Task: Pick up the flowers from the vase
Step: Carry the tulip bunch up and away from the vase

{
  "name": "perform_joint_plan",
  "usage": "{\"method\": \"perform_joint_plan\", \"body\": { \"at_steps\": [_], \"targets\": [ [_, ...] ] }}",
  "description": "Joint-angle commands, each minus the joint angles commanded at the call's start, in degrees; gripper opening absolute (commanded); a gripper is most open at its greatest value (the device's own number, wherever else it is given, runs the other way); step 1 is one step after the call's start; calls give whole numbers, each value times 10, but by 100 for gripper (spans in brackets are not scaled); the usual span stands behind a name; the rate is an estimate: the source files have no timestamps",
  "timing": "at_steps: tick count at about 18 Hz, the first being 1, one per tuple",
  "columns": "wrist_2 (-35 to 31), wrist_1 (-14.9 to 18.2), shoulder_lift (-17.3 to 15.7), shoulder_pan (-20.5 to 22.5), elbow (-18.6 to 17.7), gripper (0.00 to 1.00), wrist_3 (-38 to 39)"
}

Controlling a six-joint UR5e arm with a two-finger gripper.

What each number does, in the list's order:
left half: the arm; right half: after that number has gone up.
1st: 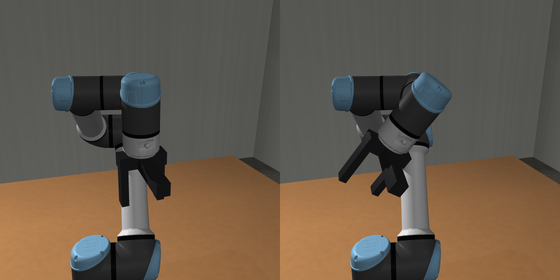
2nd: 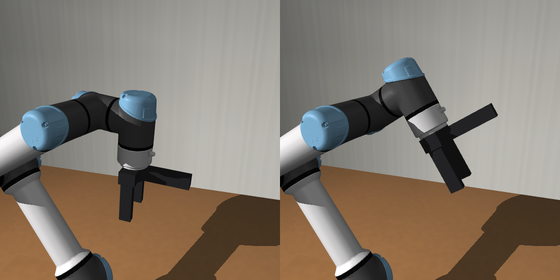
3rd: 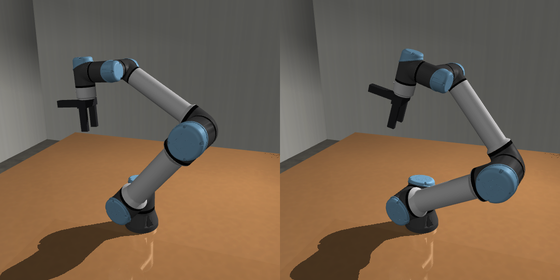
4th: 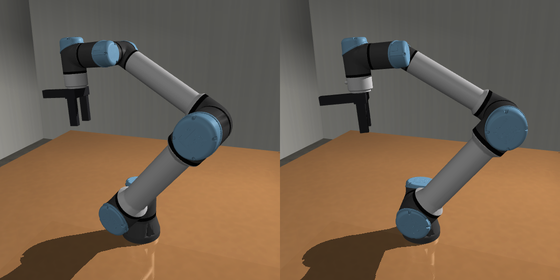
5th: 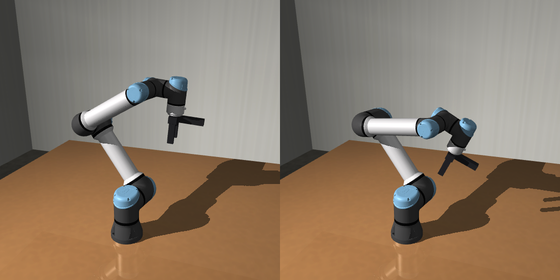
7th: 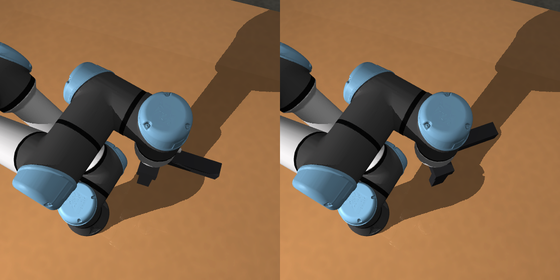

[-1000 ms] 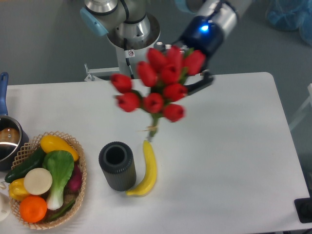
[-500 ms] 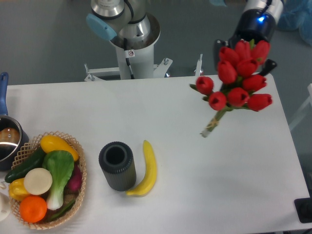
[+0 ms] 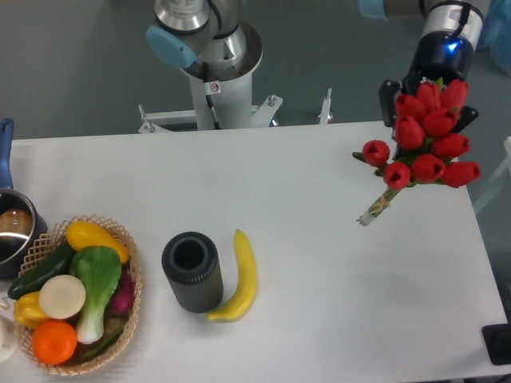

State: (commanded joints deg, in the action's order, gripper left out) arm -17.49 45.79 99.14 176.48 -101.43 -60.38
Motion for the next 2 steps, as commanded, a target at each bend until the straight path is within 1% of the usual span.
{"method": "perform_joint_plan", "body": {
  "at_steps": [2],
  "targets": [
    [0, -1, 0, -1, 1, 33, 0]
  ]
}}
